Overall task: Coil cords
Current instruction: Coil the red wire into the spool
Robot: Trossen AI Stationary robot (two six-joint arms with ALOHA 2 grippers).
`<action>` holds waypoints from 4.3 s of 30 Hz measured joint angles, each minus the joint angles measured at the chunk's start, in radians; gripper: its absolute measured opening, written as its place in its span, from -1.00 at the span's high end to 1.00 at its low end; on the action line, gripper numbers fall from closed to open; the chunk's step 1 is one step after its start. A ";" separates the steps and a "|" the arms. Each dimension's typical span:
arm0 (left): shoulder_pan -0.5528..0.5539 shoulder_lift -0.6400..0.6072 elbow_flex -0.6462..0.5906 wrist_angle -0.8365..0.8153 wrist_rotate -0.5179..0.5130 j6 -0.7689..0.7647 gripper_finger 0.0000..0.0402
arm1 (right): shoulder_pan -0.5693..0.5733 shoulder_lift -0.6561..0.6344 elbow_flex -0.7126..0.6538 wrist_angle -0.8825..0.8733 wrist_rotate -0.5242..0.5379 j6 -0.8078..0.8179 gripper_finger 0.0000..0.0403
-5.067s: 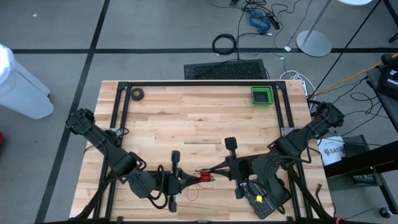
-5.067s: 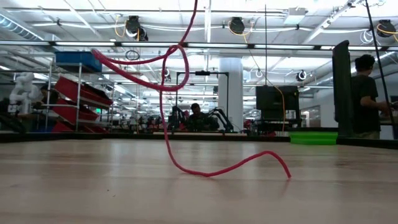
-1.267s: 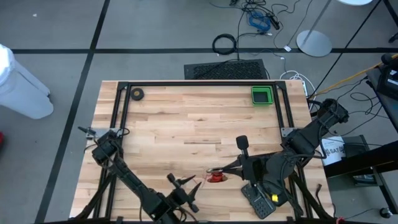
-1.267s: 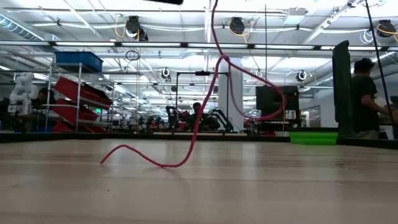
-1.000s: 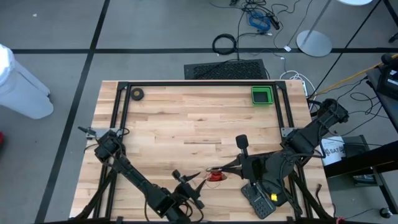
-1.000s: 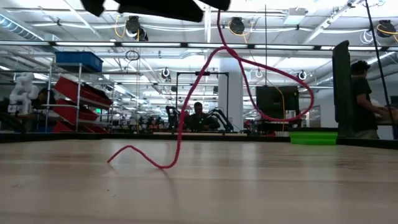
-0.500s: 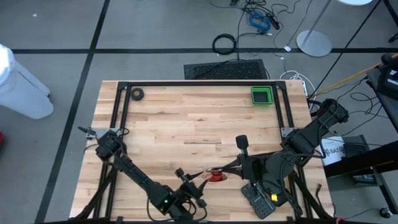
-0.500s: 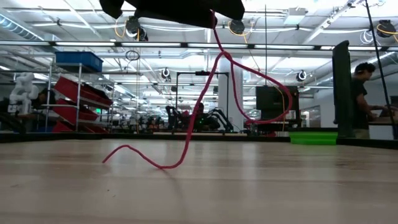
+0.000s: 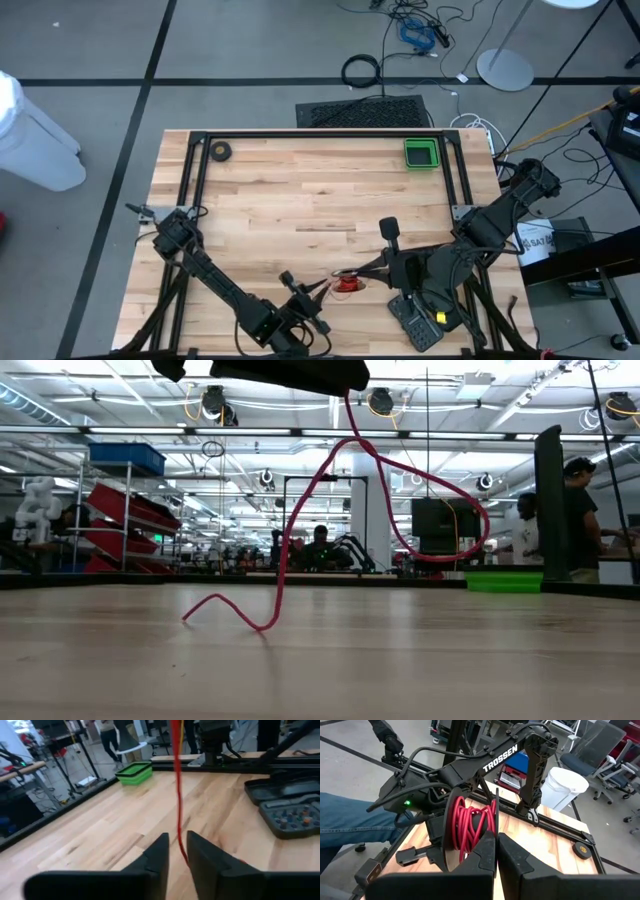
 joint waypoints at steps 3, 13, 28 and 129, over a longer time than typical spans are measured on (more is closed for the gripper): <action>0.002 0.000 0.000 -0.004 -0.029 0.000 0.82 | 0.000 0.000 0.000 0.000 0.000 0.000 1.00; 0.029 0.000 0.000 -0.027 -0.057 0.000 0.97 | 0.000 0.000 0.000 0.002 0.000 0.011 1.00; 0.091 0.000 0.000 0.080 -0.042 0.089 0.99 | 0.000 0.003 0.000 0.091 0.031 -0.002 1.00; -0.040 0.000 0.478 0.302 0.255 1.002 1.00 | -0.026 0.158 0.000 0.142 0.522 0.018 1.00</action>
